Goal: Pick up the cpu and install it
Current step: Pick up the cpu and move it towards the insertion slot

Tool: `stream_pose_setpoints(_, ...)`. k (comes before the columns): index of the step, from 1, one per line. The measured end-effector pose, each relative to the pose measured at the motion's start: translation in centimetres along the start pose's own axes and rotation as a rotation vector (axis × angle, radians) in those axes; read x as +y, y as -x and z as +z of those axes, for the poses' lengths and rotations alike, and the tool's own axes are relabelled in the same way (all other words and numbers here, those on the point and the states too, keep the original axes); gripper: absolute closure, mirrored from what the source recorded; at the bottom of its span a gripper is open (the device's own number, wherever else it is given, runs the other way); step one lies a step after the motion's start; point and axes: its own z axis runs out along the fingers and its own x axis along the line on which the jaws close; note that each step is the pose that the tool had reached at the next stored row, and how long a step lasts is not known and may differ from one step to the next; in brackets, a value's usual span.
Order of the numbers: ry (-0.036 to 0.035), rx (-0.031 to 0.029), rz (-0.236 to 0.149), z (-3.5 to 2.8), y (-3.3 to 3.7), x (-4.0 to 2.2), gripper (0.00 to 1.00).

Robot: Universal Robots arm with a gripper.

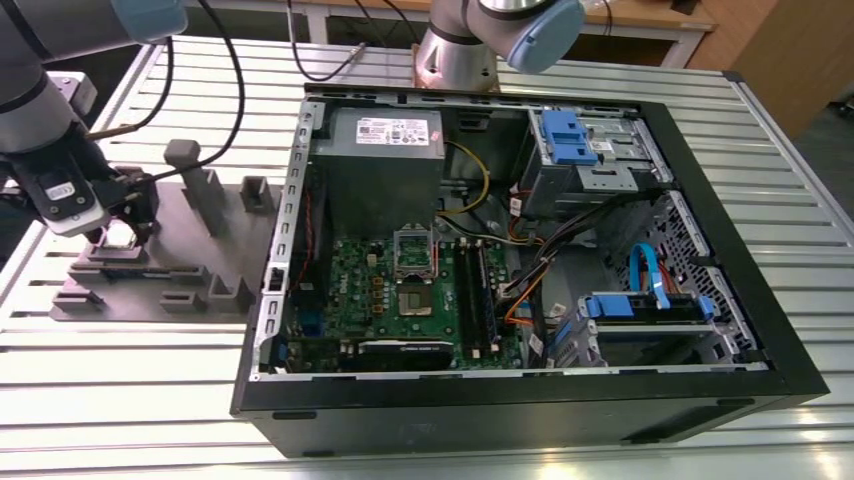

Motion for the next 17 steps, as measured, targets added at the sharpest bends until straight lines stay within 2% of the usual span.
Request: stream_pose_setpoints(17,0.0003,-0.0011,0.013,0.04,0.06,0.15,0.40)
